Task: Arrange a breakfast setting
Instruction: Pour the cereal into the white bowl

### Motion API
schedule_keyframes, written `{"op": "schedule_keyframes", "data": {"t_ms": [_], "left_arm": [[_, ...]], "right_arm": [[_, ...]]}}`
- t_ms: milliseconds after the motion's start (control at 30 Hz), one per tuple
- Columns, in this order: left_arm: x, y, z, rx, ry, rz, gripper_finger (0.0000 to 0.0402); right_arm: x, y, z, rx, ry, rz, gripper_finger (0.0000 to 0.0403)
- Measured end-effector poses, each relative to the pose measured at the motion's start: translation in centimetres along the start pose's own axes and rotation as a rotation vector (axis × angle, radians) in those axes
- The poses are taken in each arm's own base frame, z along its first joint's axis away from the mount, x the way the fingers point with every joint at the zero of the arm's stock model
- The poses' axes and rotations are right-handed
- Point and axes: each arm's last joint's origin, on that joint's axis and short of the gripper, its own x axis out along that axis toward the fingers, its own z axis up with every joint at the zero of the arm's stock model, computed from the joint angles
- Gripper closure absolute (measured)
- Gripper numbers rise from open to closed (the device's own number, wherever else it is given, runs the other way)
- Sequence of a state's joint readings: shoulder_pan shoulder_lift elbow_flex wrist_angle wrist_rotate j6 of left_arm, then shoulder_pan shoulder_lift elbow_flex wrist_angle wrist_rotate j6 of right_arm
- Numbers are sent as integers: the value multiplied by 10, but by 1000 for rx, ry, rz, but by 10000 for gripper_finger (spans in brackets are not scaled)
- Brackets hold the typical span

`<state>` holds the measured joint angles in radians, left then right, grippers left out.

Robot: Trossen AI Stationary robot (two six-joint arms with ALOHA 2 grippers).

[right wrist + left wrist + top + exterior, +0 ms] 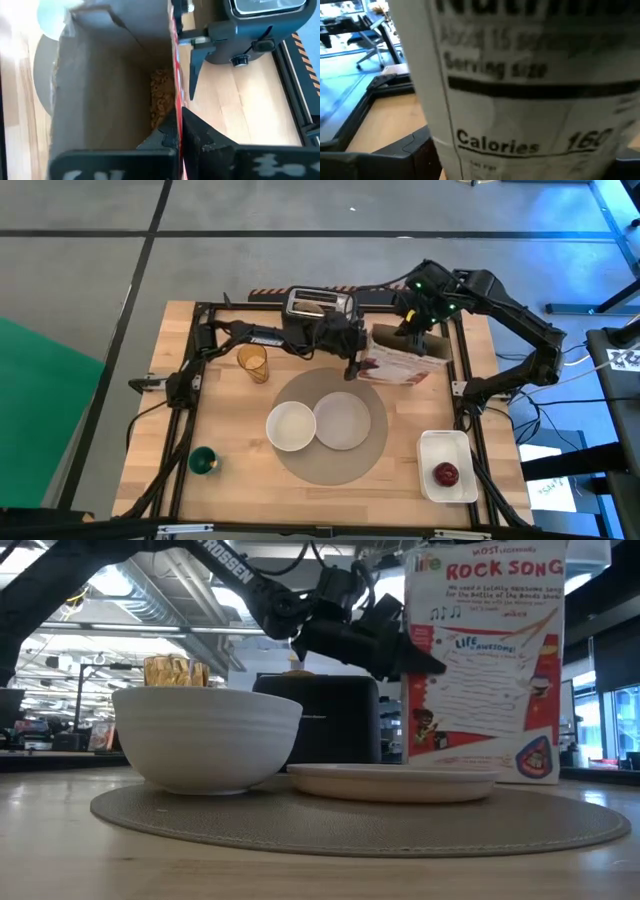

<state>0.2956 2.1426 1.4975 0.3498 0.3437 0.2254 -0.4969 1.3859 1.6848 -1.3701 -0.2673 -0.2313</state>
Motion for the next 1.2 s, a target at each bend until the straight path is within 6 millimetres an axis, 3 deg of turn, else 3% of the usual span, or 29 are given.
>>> {"op": "schedule_keyframes", "data": {"t_ms": [167,433,567,700,833,933,1067,1200], "left_arm": [[1,-1,0,48,3,18,126],[-1,1,0,12,7,16,287],[-5,3,6,-12,3,8,331],[-15,3,19,-19,-4,-10,337],[-35,2,45,-9,-13,-10,331],[-58,-1,71,-8,-24,-11,330],[-104,-8,113,-4,-30,30,329],[-154,-12,146,1,-46,101,329]], "right_arm": [[-1,0,1,9,-20,1,403],[-4,0,5,71,-60,-6,380],[-33,6,12,126,-157,-49,330],[-85,17,18,173,-344,-130,270],[-141,32,7,202,-488,-219,226],[-167,43,-11,217,-516,-246,200],[-178,54,-33,275,-519,-166,171],[-170,62,-42,268,-522,-116,150]]}}
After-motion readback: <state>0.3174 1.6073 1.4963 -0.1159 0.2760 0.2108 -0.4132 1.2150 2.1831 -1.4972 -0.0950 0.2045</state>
